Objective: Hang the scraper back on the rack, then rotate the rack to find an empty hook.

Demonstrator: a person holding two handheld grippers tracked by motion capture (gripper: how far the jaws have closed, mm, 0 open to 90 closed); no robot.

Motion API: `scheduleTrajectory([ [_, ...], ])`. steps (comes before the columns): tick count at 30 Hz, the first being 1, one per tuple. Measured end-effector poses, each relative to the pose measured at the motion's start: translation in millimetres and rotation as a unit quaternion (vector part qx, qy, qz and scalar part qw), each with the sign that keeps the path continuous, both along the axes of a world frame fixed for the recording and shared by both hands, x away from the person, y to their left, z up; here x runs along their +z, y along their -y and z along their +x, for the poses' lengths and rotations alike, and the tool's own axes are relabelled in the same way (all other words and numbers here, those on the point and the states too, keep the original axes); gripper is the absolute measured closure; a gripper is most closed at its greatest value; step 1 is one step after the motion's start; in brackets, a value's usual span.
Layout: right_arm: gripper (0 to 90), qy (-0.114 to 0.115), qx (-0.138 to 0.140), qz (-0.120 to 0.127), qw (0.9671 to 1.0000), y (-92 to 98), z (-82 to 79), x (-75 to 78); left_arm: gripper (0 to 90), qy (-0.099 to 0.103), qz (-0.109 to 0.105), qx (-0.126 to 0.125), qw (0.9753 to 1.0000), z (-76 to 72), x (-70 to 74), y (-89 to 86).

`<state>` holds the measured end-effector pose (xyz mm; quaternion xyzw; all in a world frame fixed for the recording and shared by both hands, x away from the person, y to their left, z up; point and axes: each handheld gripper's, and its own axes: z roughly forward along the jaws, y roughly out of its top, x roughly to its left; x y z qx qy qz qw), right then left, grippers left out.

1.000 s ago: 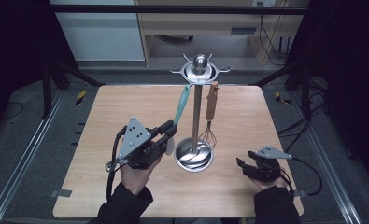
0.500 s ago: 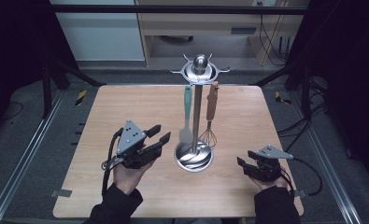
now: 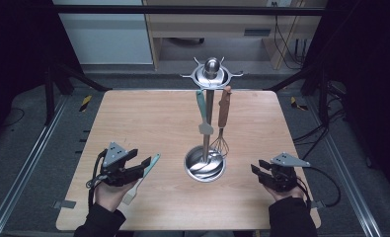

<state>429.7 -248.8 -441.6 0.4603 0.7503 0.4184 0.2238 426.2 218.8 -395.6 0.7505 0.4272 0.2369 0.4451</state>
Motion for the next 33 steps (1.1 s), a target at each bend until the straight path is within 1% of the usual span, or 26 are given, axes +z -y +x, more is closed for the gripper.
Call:
scheduleTrajectory([
  [2, 63.6, 0.004, -0.001, 0.003, 1.0000, -0.4, 0.0, 2.2, 40.9, -0.005, -0.001, 0.006, 1.0000, -0.2, -7.4, -7.9],
  [4, 64.6, 0.008, 0.001, 0.005, 1.0000, -0.6, 0.0, 4.1, 39.6, -0.009, 0.005, 0.008, 0.9999, 0.7, -12.5, -11.8],
  [7, 65.5, 0.011, 0.000, 0.009, 0.9999, -1.5, 0.2, 7.2, 39.1, -0.022, 0.015, 0.000, 0.9997, 3.3, -22.4, -16.5],
  [8, 65.7, 0.015, 0.000, 0.009, 0.9999, -1.4, 0.2, 8.6, 39.4, -0.028, 0.022, -0.005, 0.9994, 4.7, -25.4, -17.8],
  [10, 66.0, 0.022, -0.001, 0.013, 0.9997, -1.6, 0.0, 11.7, 39.0, -0.034, 0.038, -0.007, 0.9987, 6.8, -30.7, -18.5],
  [11, 66.0, 0.025, -0.002, 0.013, 0.9996, -2.0, 0.3, 12.7, 38.6, -0.038, 0.053, -0.012, 0.9978, 7.6, -33.6, -18.8],
  [13, 65.9, 0.032, -0.005, 0.014, 0.9994, -3.4, 0.3, 17.4, 38.0, -0.038, 0.070, -0.018, 0.9966, 7.7, -36.9, -19.0],
  [15, 65.8, 0.043, -0.005, 0.017, 0.9989, -3.9, -0.2, 21.8, 38.9, -0.039, 0.067, -0.025, 0.9966, 8.3, -38.6, -21.2],
  [17, 65.8, 0.057, -0.003, 0.032, 0.9979, -4.5, -1.0, 28.6, 41.2, -0.039, 0.057, -0.024, 0.9973, 8.7, -40.4, -24.6],
  [18, 65.9, 0.062, -0.005, 0.036, 0.9974, -4.8, -1.1, 31.7, 41.8, -0.036, 0.055, -0.026, 0.9975, 8.8, -42.0, -26.8],
  [19, 66.1, 0.066, -0.007, 0.039, 0.9970, -4.9, -1.1, 35.0, 42.1, -0.037, 0.055, -0.025, 0.9975, 8.7, -43.7, -28.2],
  [21, 67.3, 0.075, -0.007, 0.044, 0.9961, -5.3, -1.2, 41.7, 41.5, -0.041, 0.070, -0.023, 0.9964, 8.7, -47.2, -30.9],
  [22, 68.3, 0.079, -0.008, 0.045, 0.9959, -5.5, -1.3, 44.1, 41.5, -0.040, 0.076, -0.022, 0.9960, 7.8, -49.7, -32.3],
  [23, 69.6, 0.084, -0.008, 0.044, 0.9955, -5.5, -1.2, 47.5, 41.9, -0.039, 0.087, -0.022, 0.9952, 6.3, -52.3, -34.6],
  [25, 73.6, 0.091, -0.010, 0.050, 0.9946, -6.6, -1.1, 54.7, 44.2, -0.033, 0.095, -0.018, 0.9948, 3.5, -55.7, -38.0],
  [26, 76.2, 0.096, -0.009, 0.052, 0.9940, -7.3, -1.5, 59.5, 44.8, -0.032, 0.092, -0.018, 0.9950, 2.3, -56.6, -40.2],
  [28, 79.7, 0.105, -0.008, 0.057, 0.9928, -9.1, -1.6, 65.9, 46.7, -0.036, 0.077, -0.019, 0.9962, 0.7, -57.7, -44.2],
  [29, 81.5, 0.108, -0.006, 0.059, 0.9924, -9.8, -1.5, 69.6, 47.7, -0.034, 0.069, -0.021, 0.9968, -0.2, -58.4, -47.1],
  [31, 83.9, 0.115, -0.004, 0.064, 0.9913, -12.3, -1.3, 76.9, 47.6, -0.026, 0.072, -0.022, 0.9968, -1.8, -59.6, -51.3],
  [32, 85.2, 0.122, -0.001, 0.067, 0.9903, -14.0, -1.0, 82.0, 47.5, -0.025, 0.072, -0.020, 0.9969, -2.1, -59.9, -52.6],
  [33, 85.8, 0.124, -0.001, 0.068, 0.9899, -14.7, -0.9, 84.4, 47.6, -0.027, 0.069, -0.017, 0.9971, -2.4, -60.2, -53.7],
])
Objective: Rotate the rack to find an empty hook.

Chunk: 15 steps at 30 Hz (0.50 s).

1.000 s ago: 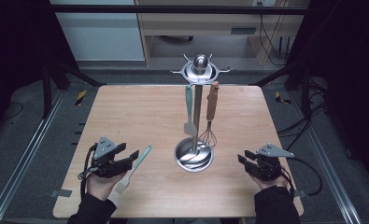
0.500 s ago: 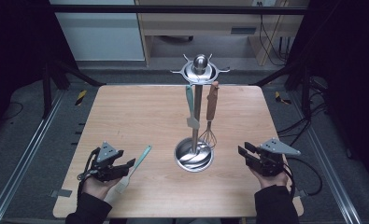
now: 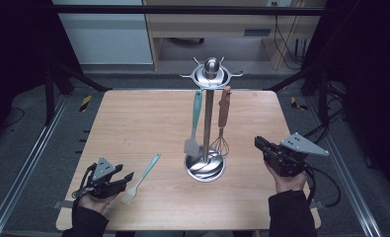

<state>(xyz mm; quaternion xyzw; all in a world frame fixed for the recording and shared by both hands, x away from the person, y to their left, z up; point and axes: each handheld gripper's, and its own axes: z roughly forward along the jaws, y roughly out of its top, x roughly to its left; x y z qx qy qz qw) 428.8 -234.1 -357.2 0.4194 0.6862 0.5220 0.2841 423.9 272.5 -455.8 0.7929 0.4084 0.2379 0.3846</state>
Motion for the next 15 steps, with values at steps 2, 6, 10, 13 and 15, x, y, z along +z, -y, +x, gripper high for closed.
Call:
scheduleTrajectory([
  [2, 86.9, 0.003, 0.001, 0.002, 1.0000, -2.3, -0.1, 5.3, 49.4, -0.006, -0.007, 0.003, 1.0000, -0.4, -0.4, -2.3],
  [6, 88.7, 0.017, 0.007, 0.006, 0.9998, -9.4, -0.8, 14.8, 52.4, -0.012, -0.006, 0.001, 0.9999, -0.3, 0.3, -3.4],
  [10, 89.9, 0.029, 0.014, 0.009, 0.9994, -16.6, -1.7, 26.6, 51.9, -0.015, 0.010, -0.002, 0.9998, -0.6, 0.5, -1.0],
  [13, 90.0, 0.040, 0.016, 0.013, 0.9990, -20.5, -1.7, 36.9, 49.6, -0.027, 0.028, -0.001, 0.9992, 1.0, -1.3, 1.7],
  [15, 90.0, 0.051, 0.019, 0.018, 0.9984, -23.6, -2.1, 45.8, 48.2, -0.046, 0.029, 0.000, 0.9985, 3.0, -1.2, 1.9],
])
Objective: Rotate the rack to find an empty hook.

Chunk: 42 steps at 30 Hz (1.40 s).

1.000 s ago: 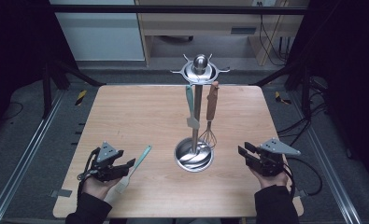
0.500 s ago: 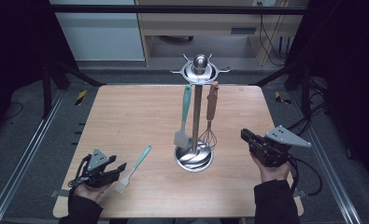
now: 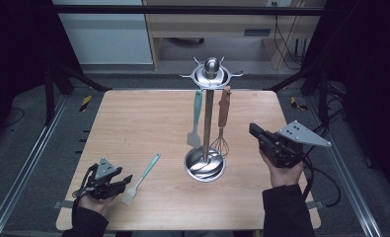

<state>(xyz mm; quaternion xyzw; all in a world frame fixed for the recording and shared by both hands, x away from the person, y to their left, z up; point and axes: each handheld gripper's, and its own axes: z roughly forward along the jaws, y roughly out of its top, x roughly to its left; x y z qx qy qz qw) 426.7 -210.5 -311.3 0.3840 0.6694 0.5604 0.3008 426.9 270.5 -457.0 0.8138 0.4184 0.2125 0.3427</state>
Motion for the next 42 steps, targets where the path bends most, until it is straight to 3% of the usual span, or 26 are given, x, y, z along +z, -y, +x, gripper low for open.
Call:
scheduleTrajectory([
  [3, 90.0, 0.011, 0.004, 0.003, 0.9999, -4.3, 0.4, 11.8, 48.5, -0.021, -0.006, 0.003, 0.9998, 2.6, 0.1, -0.9],
  [11, 90.0, 0.040, 0.018, 0.011, 0.9990, -16.9, -0.8, 43.0, 35.3, -0.022, -0.001, 0.022, 0.9995, 3.1, -4.5, 0.7],
  [14, 90.0, 0.048, 0.024, 0.009, 0.9985, -22.7, -2.6, 52.6, 38.0, -0.026, -0.002, 0.013, 0.9996, 3.0, -5.8, 2.4],
  [17, 90.0, 0.058, 0.030, 0.010, 0.9978, -28.3, -4.2, 62.9, 45.5, -0.016, 0.006, 0.007, 0.9998, 1.3, -7.1, 3.1],
  [20, 90.0, 0.067, 0.034, 0.010, 0.9971, -33.7, -5.5, 72.1, 52.4, -0.009, -0.005, 0.006, 0.9999, -0.4, -9.1, 1.1],
  [26, 90.0, 0.079, 0.038, 0.006, 0.9961, -40.6, -7.1, 84.9, 54.6, 0.009, -0.013, -0.002, 0.9999, -2.4, -9.6, -4.0],
  [31, 90.0, 0.087, 0.039, 0.001, 0.9955, -43.1, -7.7, 94.8, 58.8, -0.007, -0.014, 0.006, 0.9999, -1.3, -7.6, -2.6],
  [35, 90.0, 0.090, 0.043, -0.004, 0.9950, -46.3, -9.2, 99.5, 62.6, -0.025, -0.026, 0.013, 0.9993, -0.3, -5.9, -2.1],
  [42, 90.0, 0.092, 0.046, -0.017, 0.9945, -51.9, -10.2, 102.0, 54.6, -0.017, -0.021, 0.020, 0.9995, -1.0, -2.7, -0.9],
])
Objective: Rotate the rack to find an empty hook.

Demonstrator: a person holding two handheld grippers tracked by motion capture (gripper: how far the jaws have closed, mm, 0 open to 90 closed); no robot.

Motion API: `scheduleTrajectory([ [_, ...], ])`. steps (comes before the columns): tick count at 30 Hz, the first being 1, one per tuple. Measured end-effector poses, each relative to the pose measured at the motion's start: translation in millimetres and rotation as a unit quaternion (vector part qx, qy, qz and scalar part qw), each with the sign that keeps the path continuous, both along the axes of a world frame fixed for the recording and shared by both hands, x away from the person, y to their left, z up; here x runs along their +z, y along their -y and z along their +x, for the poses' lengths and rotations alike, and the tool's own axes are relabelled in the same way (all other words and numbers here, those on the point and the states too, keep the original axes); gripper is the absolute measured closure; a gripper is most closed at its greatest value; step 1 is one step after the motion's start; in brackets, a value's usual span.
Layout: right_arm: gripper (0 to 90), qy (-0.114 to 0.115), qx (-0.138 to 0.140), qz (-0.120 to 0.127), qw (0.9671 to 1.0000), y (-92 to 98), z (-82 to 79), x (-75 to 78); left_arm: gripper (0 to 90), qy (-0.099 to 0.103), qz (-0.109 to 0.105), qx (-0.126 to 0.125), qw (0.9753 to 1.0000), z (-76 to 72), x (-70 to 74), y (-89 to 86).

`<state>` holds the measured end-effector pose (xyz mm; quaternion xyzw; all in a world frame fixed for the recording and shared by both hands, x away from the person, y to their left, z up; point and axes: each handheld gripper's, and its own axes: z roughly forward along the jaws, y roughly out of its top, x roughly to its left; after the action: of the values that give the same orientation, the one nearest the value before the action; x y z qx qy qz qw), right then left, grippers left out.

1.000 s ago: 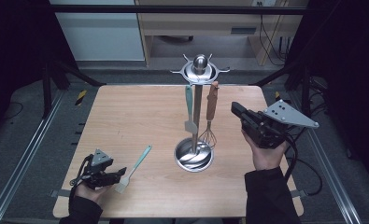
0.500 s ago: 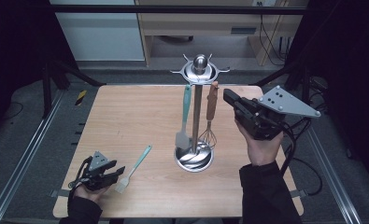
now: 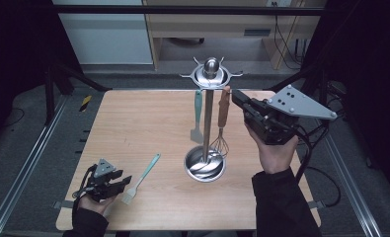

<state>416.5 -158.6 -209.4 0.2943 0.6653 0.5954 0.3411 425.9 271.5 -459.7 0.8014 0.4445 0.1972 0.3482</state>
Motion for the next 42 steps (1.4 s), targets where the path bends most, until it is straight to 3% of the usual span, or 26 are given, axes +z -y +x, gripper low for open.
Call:
scheduleTrajectory([
  [8, 90.0, -0.002, 0.006, 0.001, 1.0000, -2.2, -0.5, -0.4, 44.7, -0.011, -0.009, 0.018, 0.9997, 2.3, 0.1, -2.9],
  [29, 90.0, -0.006, 0.037, -0.009, 0.9992, -25.3, -0.9, -3.7, 35.5, -0.017, -0.015, 0.025, 0.9994, 3.4, 0.9, -4.6],
  [34, 90.0, -0.004, 0.028, -0.009, 0.9996, -15.6, -2.6, -5.2, 33.3, -0.019, -0.012, 0.024, 0.9995, 4.1, 1.1, -5.4],
  [42, 90.0, -0.010, -0.011, 0.006, 0.9999, 13.5, 5.4, -11.7, 33.0, -0.021, -0.012, 0.024, 0.9994, 4.7, 0.3, -4.3],
])
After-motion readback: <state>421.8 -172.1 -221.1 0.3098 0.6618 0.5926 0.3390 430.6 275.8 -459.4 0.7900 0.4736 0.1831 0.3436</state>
